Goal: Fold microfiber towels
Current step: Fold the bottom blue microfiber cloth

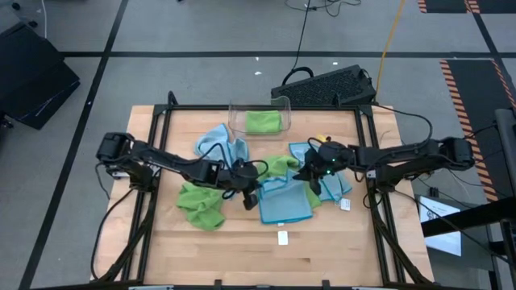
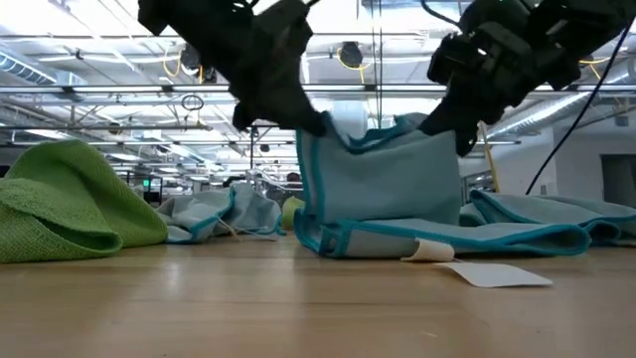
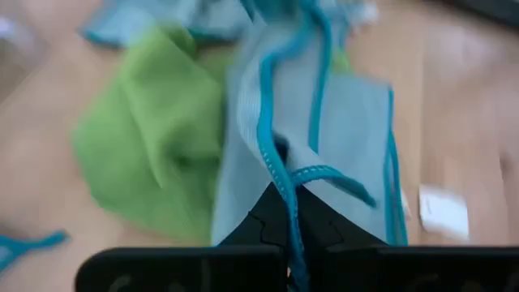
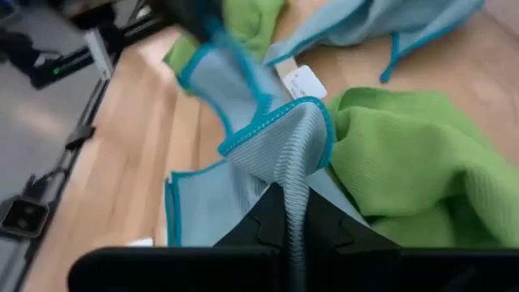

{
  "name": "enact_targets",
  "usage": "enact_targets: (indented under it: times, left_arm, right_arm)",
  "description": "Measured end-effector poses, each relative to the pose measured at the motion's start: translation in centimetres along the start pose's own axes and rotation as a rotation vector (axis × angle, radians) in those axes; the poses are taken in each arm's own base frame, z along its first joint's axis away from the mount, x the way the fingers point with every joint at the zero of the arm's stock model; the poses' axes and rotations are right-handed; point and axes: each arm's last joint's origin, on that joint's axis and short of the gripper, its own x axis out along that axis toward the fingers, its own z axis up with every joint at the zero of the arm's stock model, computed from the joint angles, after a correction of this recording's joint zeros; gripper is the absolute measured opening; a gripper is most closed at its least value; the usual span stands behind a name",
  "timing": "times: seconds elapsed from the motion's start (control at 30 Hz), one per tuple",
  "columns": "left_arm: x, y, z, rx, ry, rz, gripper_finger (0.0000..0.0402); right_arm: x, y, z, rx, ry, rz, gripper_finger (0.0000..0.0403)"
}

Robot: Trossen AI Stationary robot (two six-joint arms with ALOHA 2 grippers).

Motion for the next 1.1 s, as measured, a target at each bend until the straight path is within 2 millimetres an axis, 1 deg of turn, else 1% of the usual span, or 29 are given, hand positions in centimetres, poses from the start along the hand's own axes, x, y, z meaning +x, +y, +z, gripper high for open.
enact_targets:
  times: [0.07, 0.13, 0.23, 0.33, 0.43, 0.57, 0.67, 0.83, 0.97, 1.1]
  left_arm:
    - [0.0, 0.2, 0.2, -0.029, -0.021, 0.04, 0.0001]
    - [-0.2, 0.1, 0.2, -0.049, -0.025, 0.041, 0.0001]
    - [-0.6, -0.9, -0.2, -0.07, -0.029, 0.009, 0.0001]
    - [-0.9, -2.1, -0.9, -0.06, -0.021, 0.007, 0.0001]
    - [-0.9, -2.5, -1.2, -0.049, -0.04, 0.04, 0.0001]
    - [-0.7, -1.8, -0.9, -0.07, -0.057, 0.087, 0.0001]
    - [-0.6, -1.2, -0.6, -0.09, -0.067, 0.107, 0.0001]
    - [-0.3, -0.1, 0.0, -0.099, -0.075, 0.137, 0.0001]
    - [-0.2, 0.5, 0.3, -0.088, -0.08, 0.149, 0.0001]
    - [-0.1, 0.6, 0.4, -0.083, -0.085, 0.145, 0.0001]
  right_arm:
    - [-0.1, 0.0, 0.0, -0.051, -0.003, 0.003, 0.001]
    - [-0.3, 0.2, -0.1, -0.056, 0.009, 0.011, 0.001]
    - [-0.6, 0.7, 0.0, -0.06, 0.013, 0.072, 0.001]
    - [-0.7, 1.1, -0.3, -0.073, 0.03, 0.076, 0.001]
    - [-0.8, 1.0, -0.3, -0.078, 0.015, -0.002, 0.0013]
    - [-1.0, 0.1, 0.1, -0.075, -0.037, -0.15, 0.0024]
    - [-1.2, -0.5, 0.2, -0.07, -0.039, -0.177, 0.0037]
    - [-1.2, -0.6, -0.3, -0.03, 0.031, -0.128, 0.0083]
    - [-1.3, -0.6, -1.3, 0.085, 0.134, -0.106, 0.0136]
    - [-1.5, -0.3, -1.5, 0.171, 0.155, -0.086, 0.019]
